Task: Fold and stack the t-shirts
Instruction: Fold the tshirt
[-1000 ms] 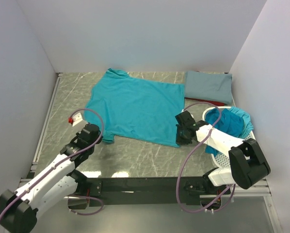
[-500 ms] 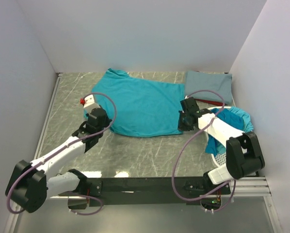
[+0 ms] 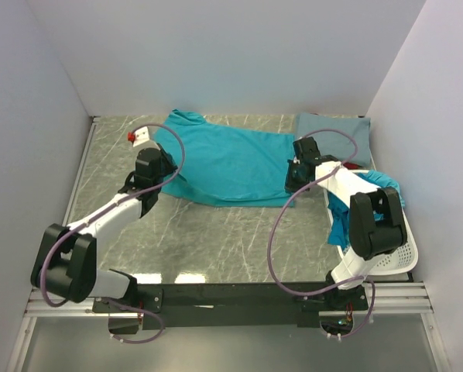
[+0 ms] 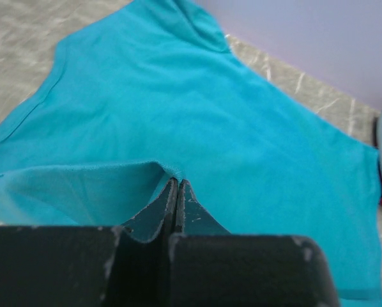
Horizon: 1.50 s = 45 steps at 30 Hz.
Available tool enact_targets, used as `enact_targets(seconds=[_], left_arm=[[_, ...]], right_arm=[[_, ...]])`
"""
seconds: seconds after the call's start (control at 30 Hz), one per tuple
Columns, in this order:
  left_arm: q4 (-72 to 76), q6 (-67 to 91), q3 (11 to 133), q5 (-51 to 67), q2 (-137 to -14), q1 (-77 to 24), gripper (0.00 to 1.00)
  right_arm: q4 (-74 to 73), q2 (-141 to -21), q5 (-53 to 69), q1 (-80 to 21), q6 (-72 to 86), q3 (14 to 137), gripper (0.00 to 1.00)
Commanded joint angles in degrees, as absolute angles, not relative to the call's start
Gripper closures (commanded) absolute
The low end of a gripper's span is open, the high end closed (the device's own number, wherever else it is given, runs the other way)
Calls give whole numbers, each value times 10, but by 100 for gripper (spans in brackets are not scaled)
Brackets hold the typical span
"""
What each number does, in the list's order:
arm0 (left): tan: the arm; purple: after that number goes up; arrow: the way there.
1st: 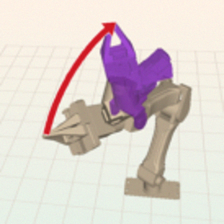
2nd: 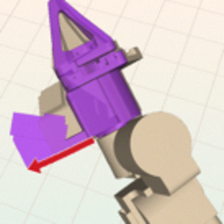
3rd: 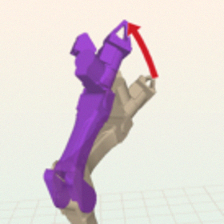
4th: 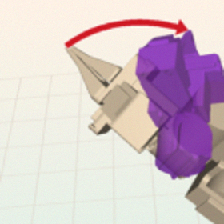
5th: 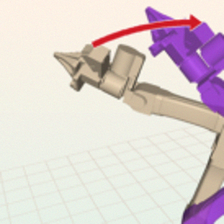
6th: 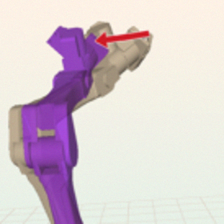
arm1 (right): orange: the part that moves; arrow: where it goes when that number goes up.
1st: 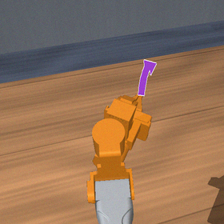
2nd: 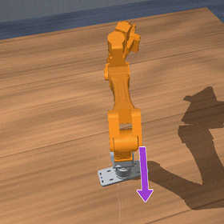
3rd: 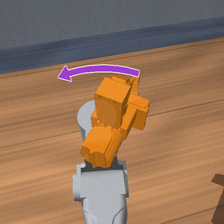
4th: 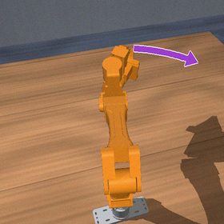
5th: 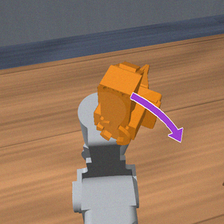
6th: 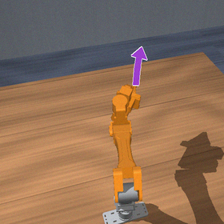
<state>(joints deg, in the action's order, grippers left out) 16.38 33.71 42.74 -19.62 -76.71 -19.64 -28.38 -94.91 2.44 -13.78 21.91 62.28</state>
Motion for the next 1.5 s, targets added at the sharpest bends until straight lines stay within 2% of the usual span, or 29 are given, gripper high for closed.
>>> enact_targets(seconds=[0.0, 0.43, 1.47], left_arm=[[217, 310, 477, -151, -792, -182, 100], [246, 319, 523, -117, -879, -139, 100], [245, 355, 590, -108, -970, -96, 100]], right_arm=[[-286, -972, 33, -125, 202, 674, 100], [-300, -1026, 26, -91, 196, 727, 100], [-324, -1115, 28, -76, 193, 834, 100]])
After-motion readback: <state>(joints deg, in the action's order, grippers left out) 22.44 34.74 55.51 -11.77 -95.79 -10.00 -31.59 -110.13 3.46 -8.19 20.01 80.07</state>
